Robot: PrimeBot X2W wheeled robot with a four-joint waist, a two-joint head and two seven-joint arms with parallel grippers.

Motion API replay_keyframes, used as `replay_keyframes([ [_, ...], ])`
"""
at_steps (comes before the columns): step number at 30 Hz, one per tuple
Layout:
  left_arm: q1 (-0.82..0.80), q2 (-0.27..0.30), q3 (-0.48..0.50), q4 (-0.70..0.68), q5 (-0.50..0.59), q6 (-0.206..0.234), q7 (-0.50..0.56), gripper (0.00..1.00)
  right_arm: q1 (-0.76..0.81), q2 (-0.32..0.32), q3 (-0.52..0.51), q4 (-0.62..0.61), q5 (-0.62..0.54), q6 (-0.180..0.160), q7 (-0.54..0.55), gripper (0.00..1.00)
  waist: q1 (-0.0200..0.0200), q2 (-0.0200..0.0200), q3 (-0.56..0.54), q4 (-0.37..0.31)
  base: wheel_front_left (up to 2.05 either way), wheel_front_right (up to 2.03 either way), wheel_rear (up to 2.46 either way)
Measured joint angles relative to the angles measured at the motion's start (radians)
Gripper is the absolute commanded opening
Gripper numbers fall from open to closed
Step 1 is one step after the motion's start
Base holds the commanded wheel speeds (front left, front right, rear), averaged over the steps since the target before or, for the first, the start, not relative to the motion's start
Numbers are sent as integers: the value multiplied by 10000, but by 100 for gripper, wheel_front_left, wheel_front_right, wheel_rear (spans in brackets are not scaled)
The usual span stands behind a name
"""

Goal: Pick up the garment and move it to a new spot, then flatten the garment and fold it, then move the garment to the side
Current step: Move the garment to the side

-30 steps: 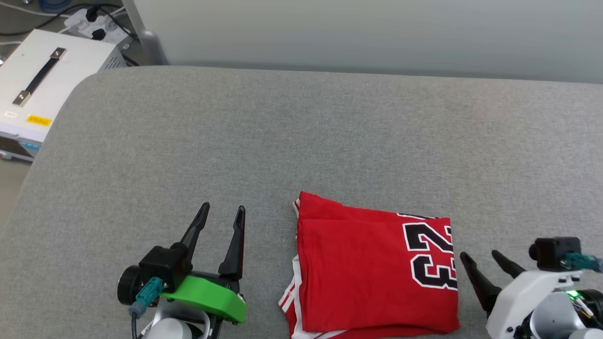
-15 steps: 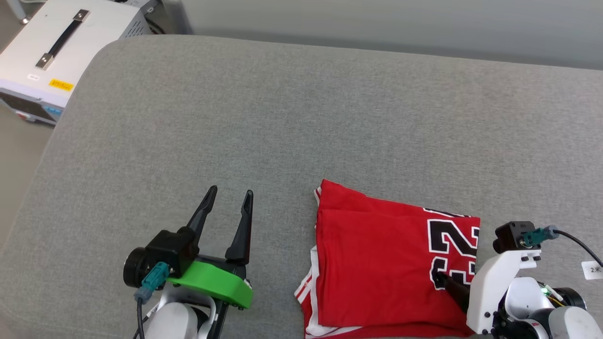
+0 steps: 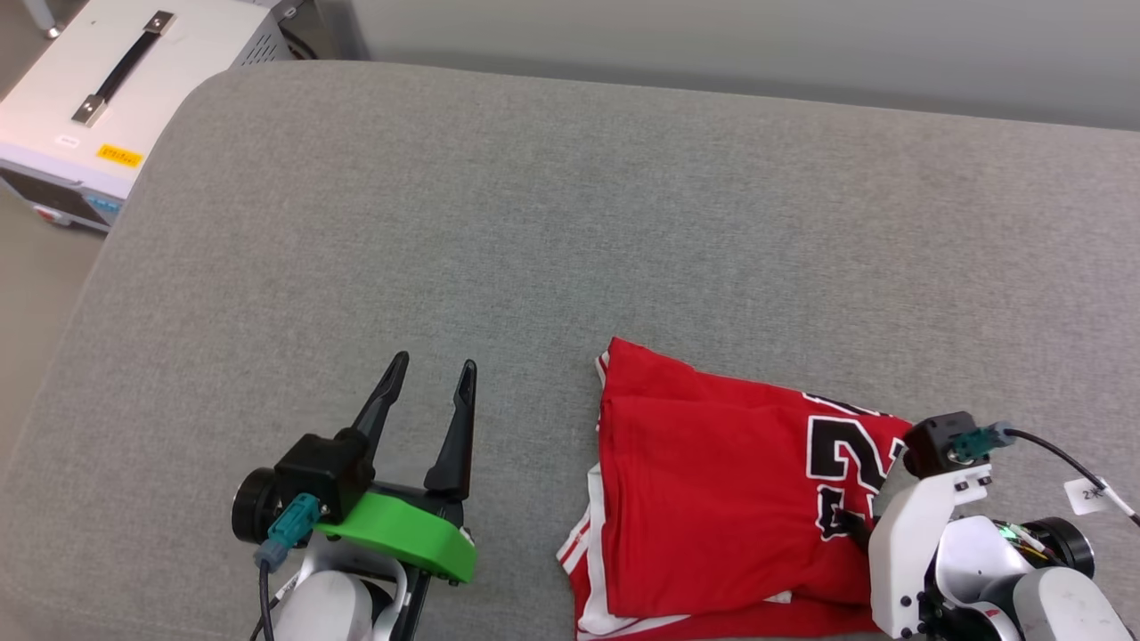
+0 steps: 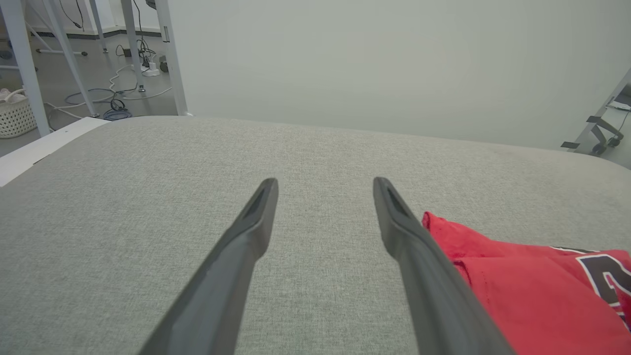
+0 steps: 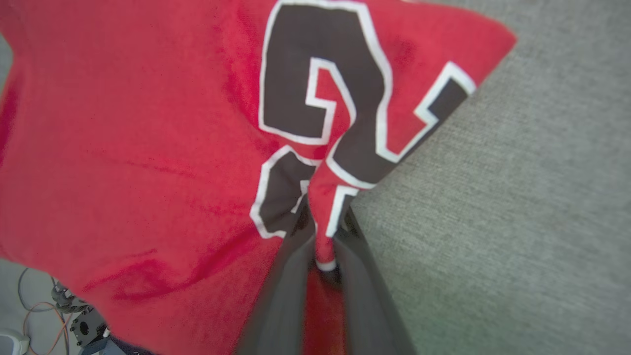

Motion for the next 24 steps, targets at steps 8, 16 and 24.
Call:
replay_keyframes([
  [8,62,98,-199,13,-10,0,-2,100,-72,-1779,1189,-769,-274,2,-399,0,0,0,-329,-671,0,0,0],
  [16,115,173,-869,-134,-13,0,0,100,-460,-4293,2215,-1486,-161,2,-454,0,1,0,-448,-1758,0,0,0],
  [24,-196,267,-1622,-437,35,0,0,100,-1273,-6661,2784,-1243,27,4,-1126,0,0,0,-106,-3016,0,0,0],
])
